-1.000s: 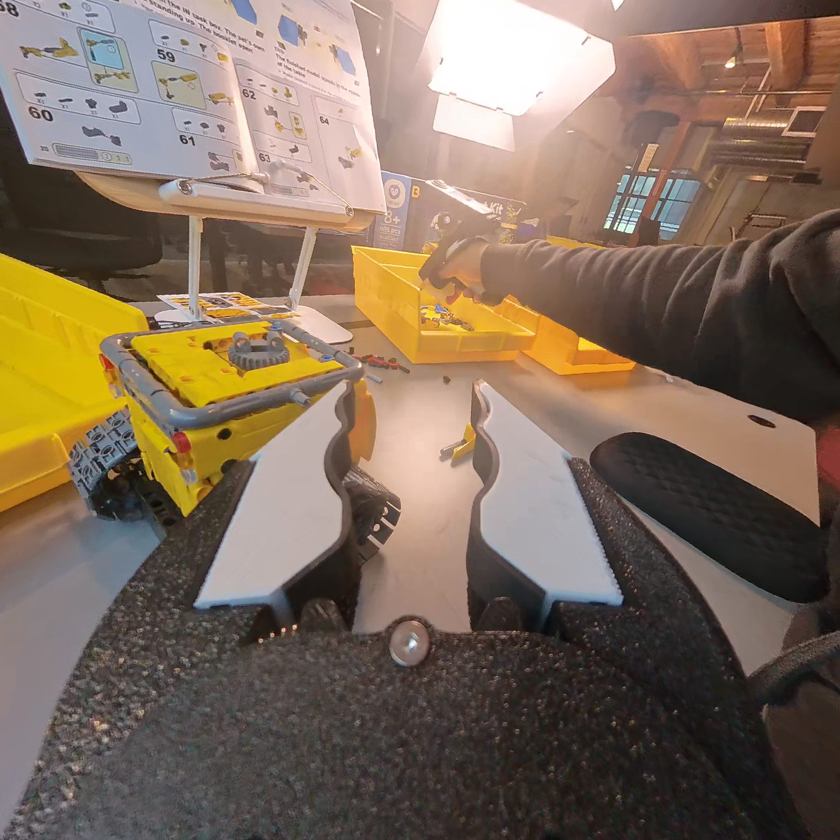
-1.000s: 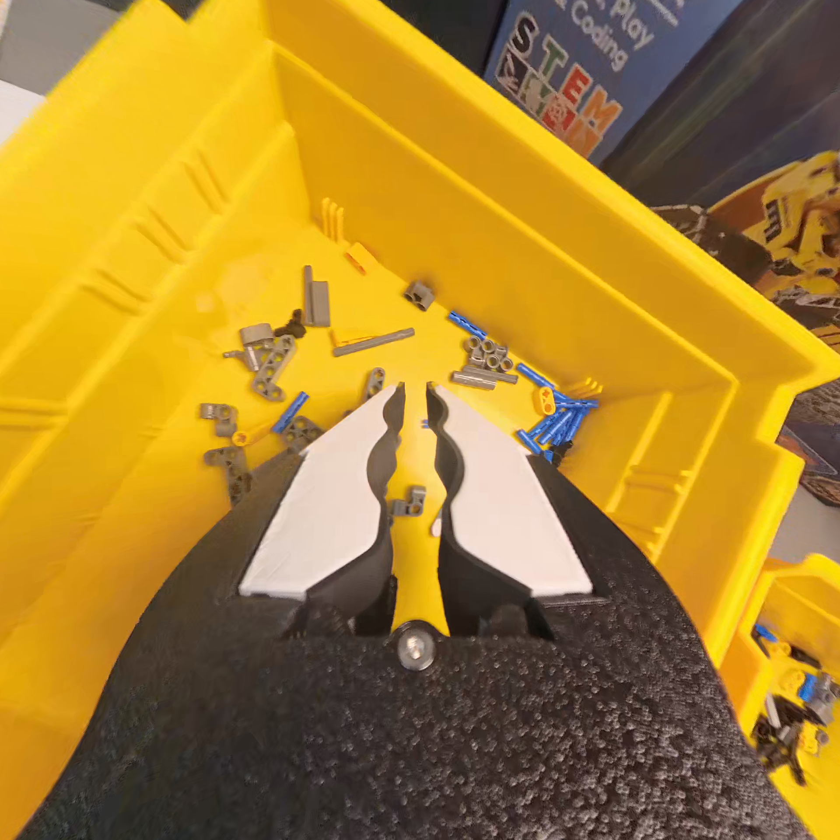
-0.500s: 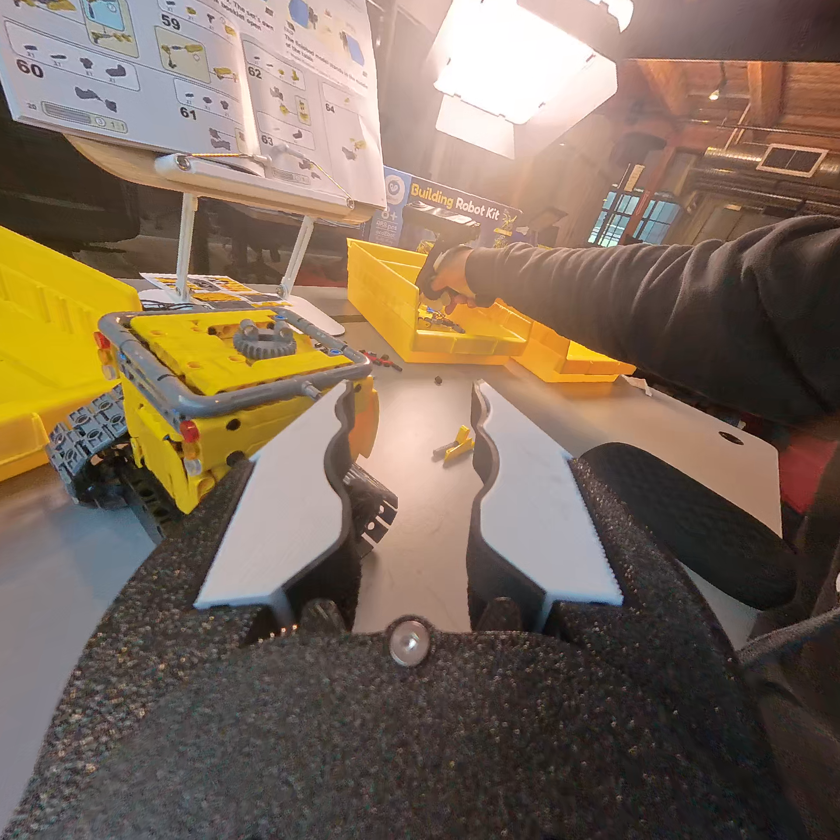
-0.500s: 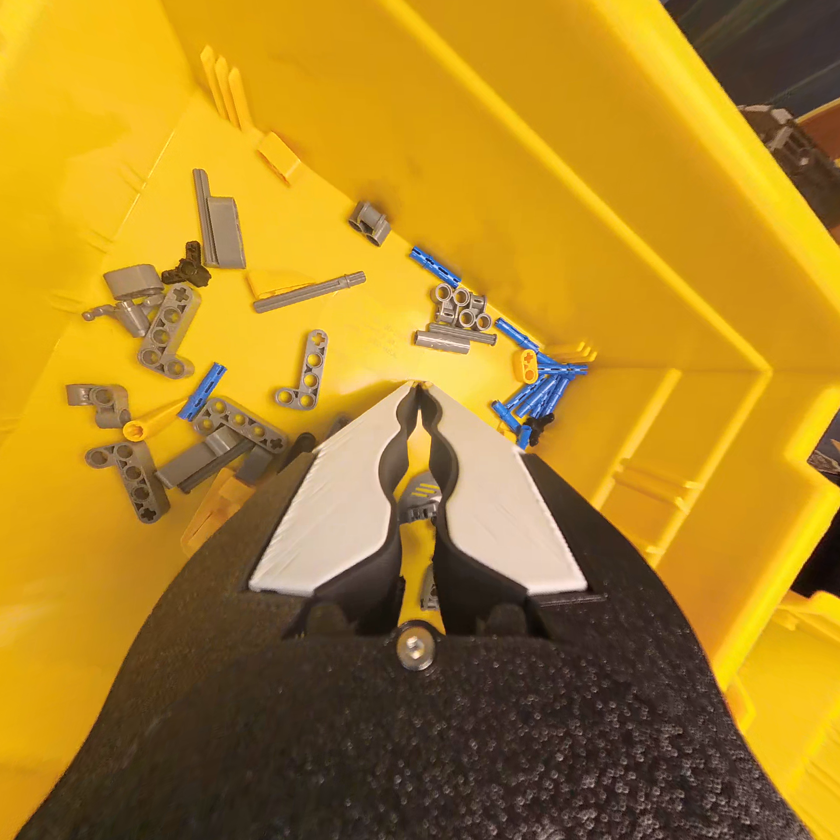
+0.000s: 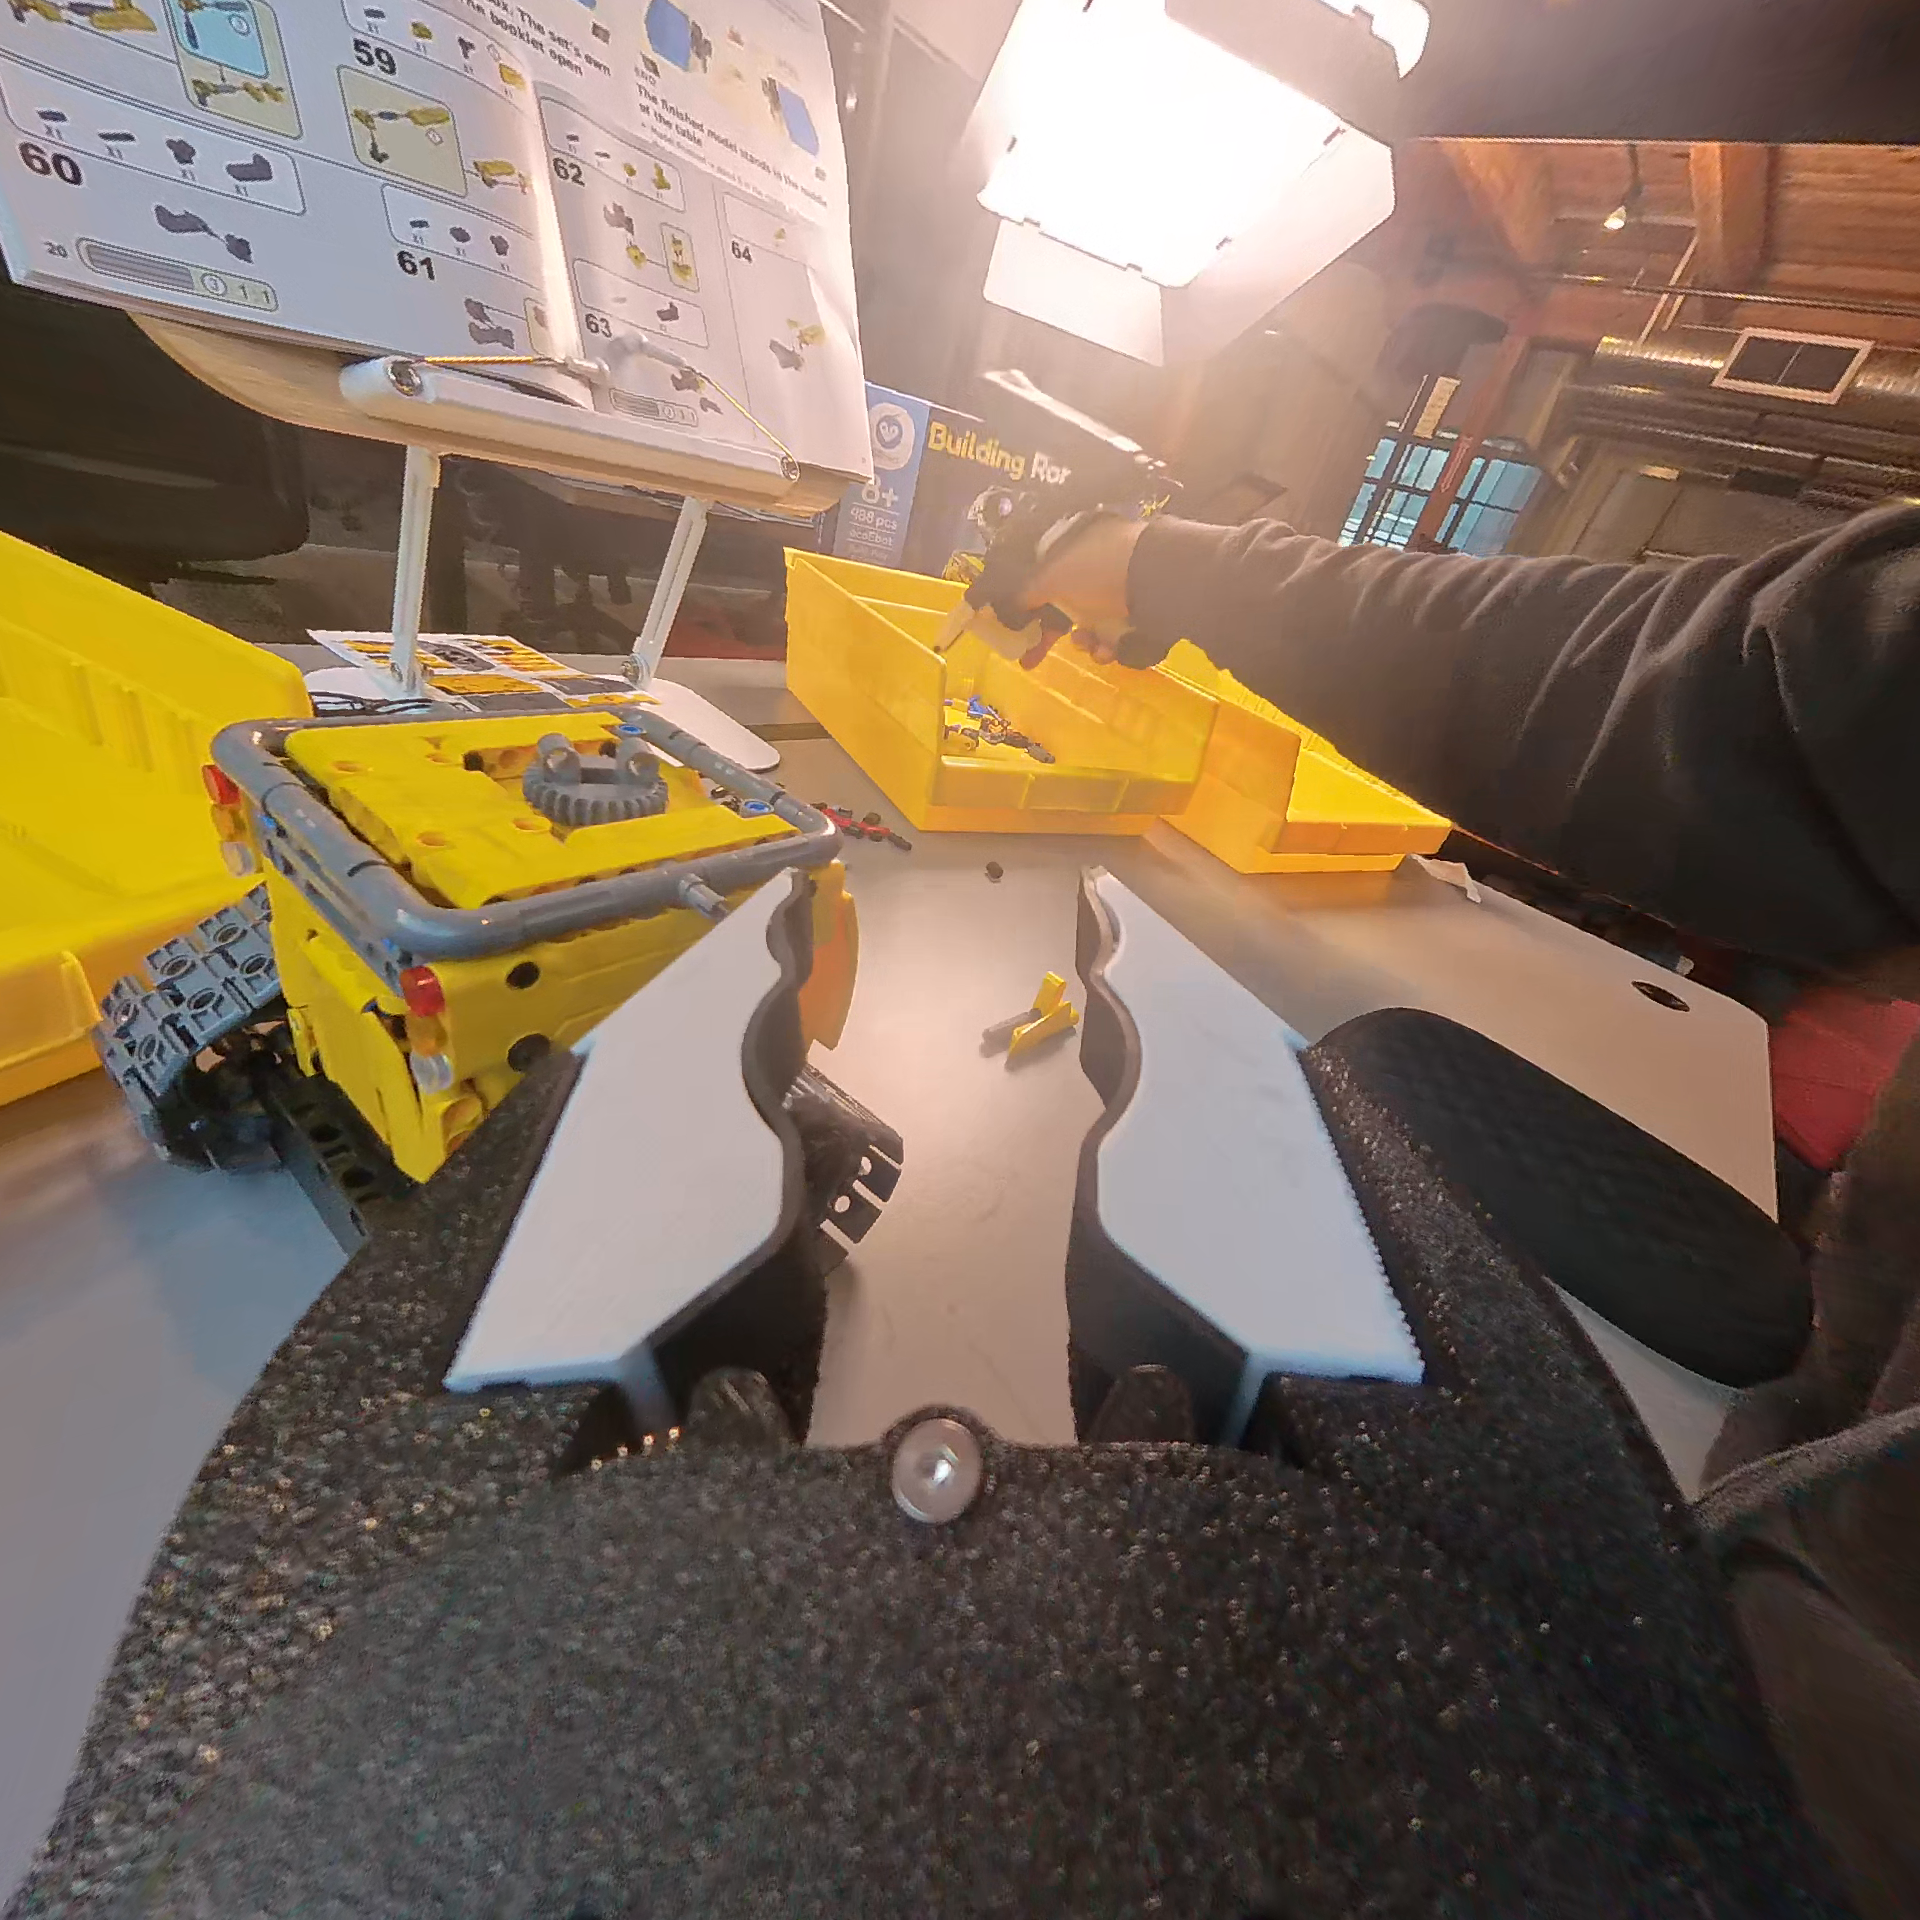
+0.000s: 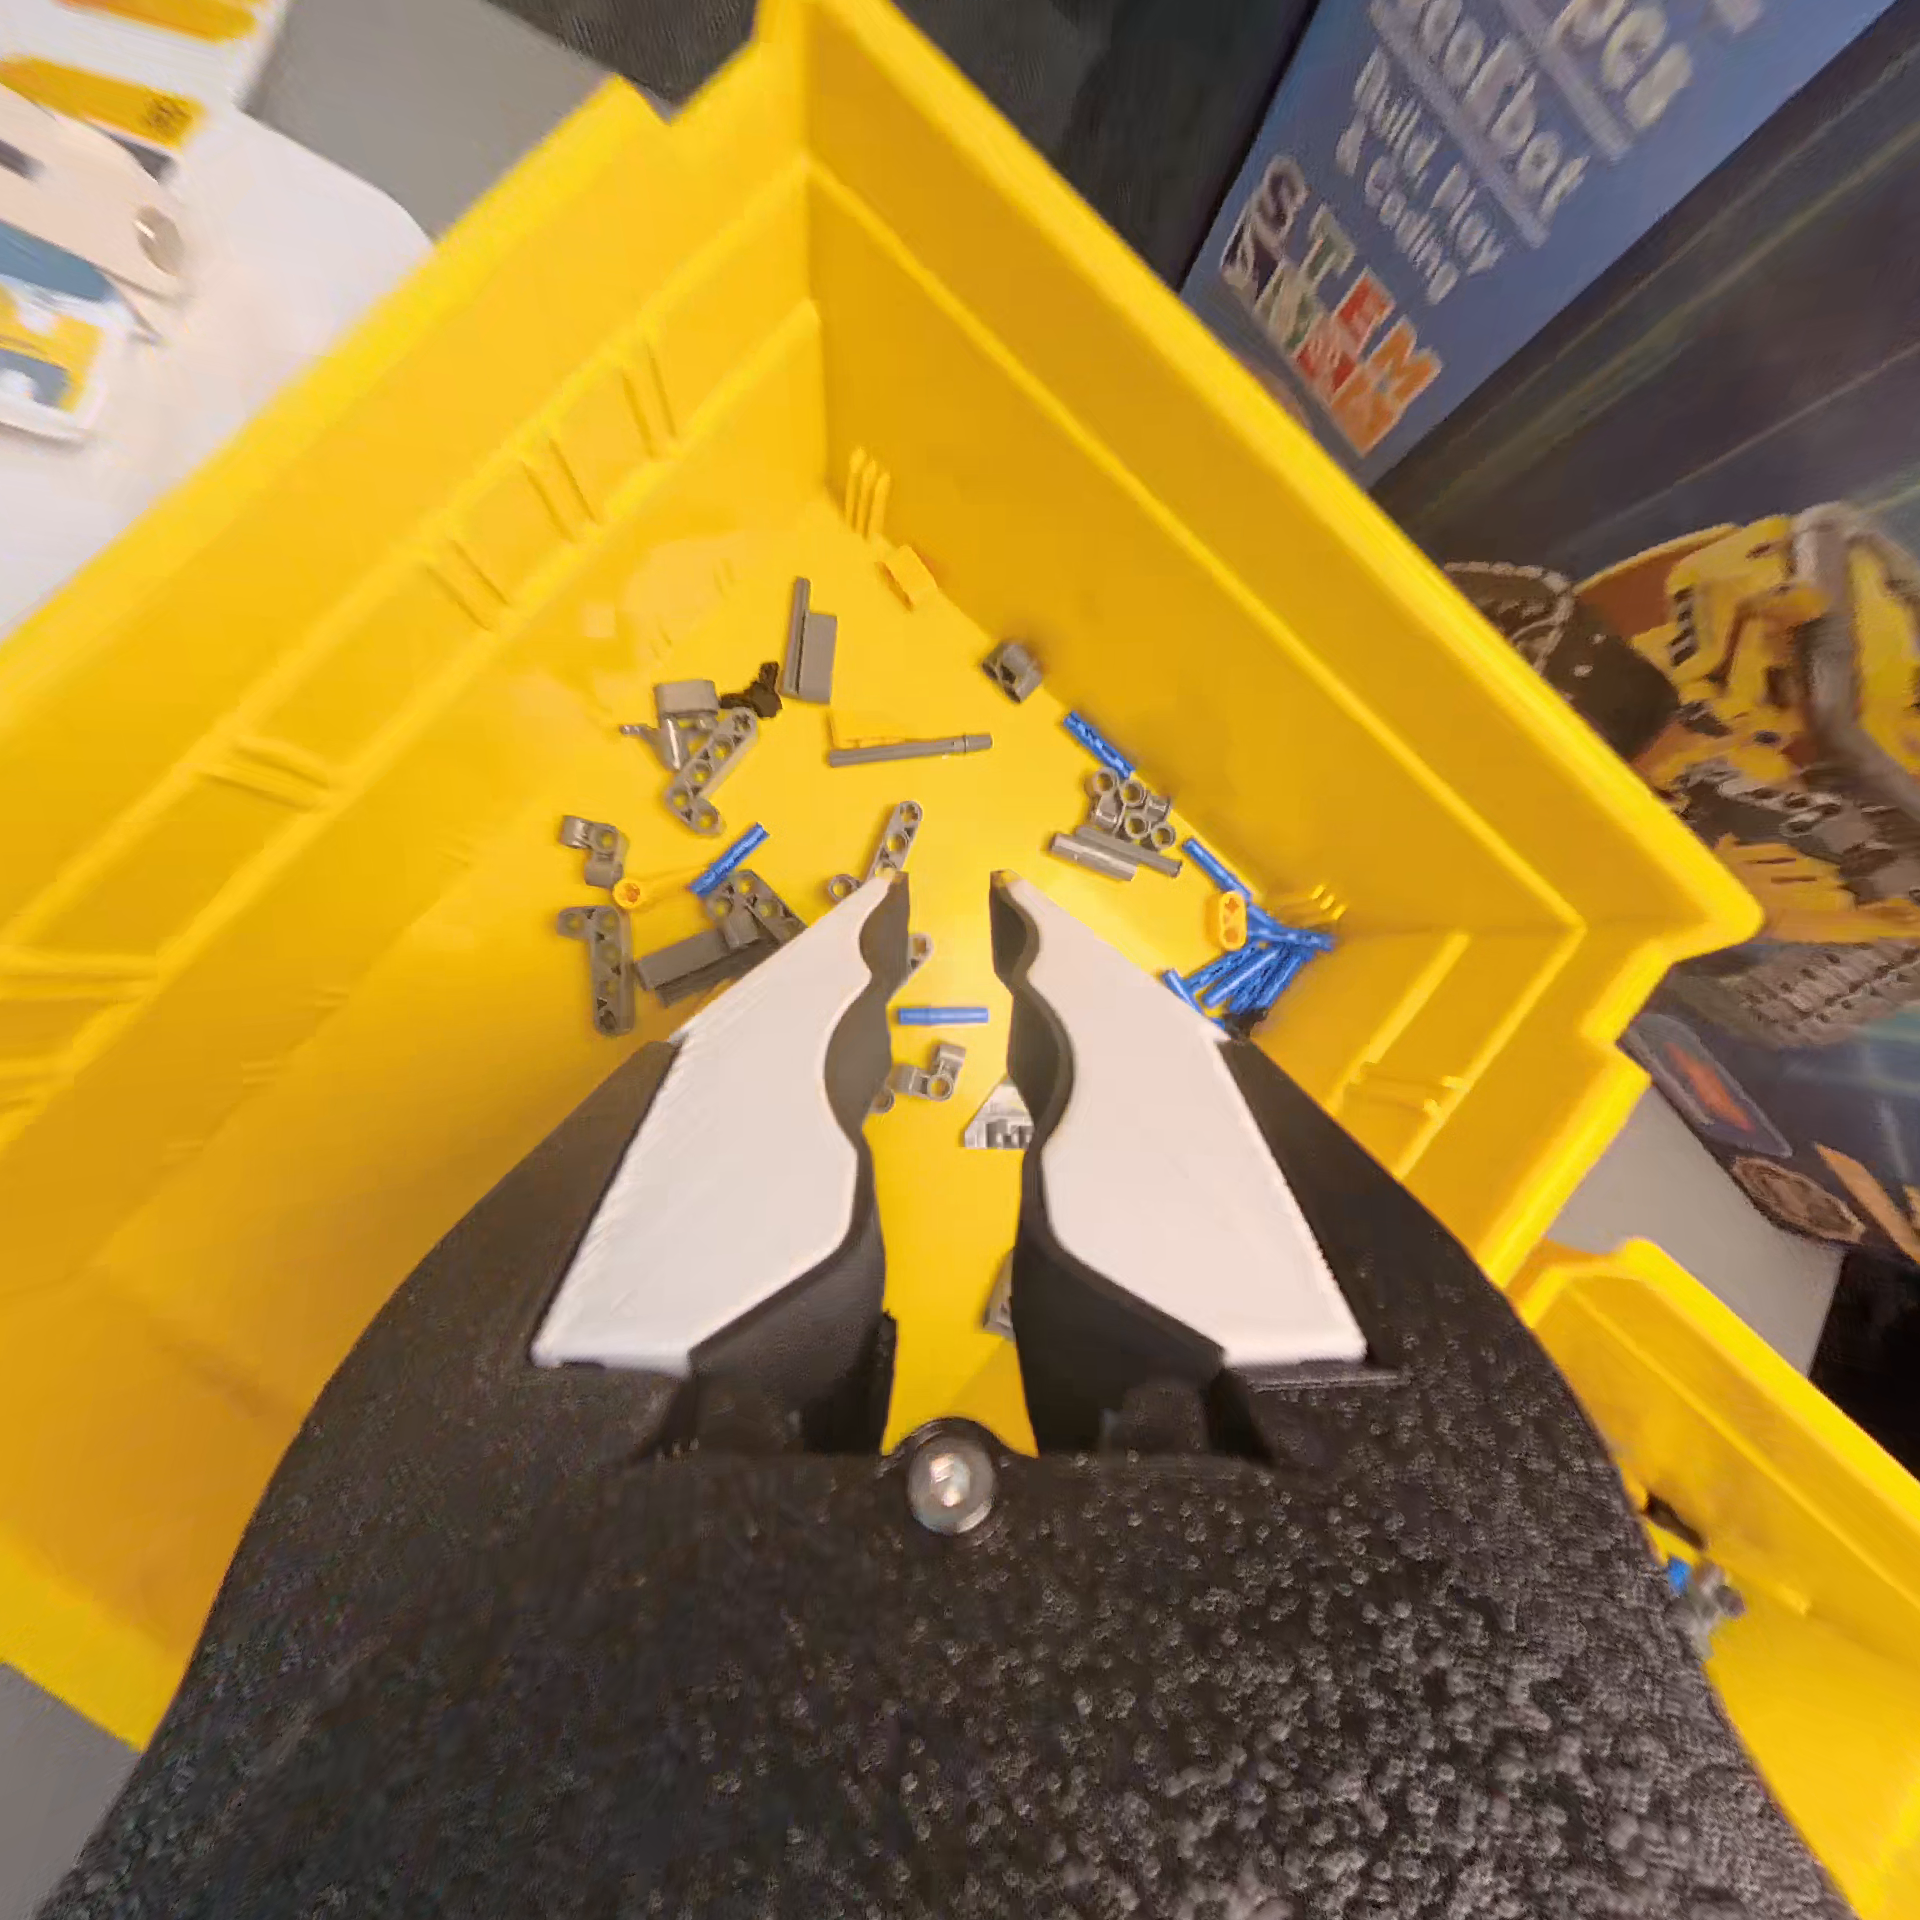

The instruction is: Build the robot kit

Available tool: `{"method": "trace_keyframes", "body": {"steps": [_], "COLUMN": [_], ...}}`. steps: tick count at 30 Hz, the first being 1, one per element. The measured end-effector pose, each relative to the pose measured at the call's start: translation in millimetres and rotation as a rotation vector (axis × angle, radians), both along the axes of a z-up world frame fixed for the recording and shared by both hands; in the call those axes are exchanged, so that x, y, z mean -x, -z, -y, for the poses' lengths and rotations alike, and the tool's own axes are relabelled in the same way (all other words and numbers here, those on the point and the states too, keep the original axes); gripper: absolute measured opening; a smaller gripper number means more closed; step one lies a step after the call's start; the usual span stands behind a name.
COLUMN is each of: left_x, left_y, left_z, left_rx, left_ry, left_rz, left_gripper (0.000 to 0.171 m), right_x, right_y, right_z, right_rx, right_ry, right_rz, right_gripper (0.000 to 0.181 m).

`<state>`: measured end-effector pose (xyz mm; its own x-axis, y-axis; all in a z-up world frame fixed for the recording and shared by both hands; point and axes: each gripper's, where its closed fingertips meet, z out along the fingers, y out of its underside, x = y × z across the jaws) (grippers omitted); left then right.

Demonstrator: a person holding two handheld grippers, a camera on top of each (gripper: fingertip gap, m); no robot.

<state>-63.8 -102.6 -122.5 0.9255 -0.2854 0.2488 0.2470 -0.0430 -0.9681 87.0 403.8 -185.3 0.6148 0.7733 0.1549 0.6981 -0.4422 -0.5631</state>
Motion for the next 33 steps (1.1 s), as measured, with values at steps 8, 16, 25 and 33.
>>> {"method": "trace_keyframes", "body": {"steps": [8,16,25,33], "left_x": [-1,-1,-7,-12], "left_y": [3,4,10,23], "left_z": [-2,-3,-7,-14], "left_rx": [0.02,0.024,0.052,0.118], "left_ry": [0.001,-0.013,-0.061,-0.097], "left_rz": [-0.004,-0.028,-0.139,-0.254], "left_gripper": [0.05,0.05,0.051,0.051], "right_x": [-31,-133,-199,-218], "right_y": [-106,-114,-47,9], "right_z": [16,4,-14,-24], "right_rx": [-0.424,-0.468,-0.316,-0.126], "right_ry": [-0.127,-0.009,0.116,0.179], "right_rz": [-0.283,-0.34,-0.278,-0.178], "right_gripper": [0.029,0.028,0.028,0.026]}}
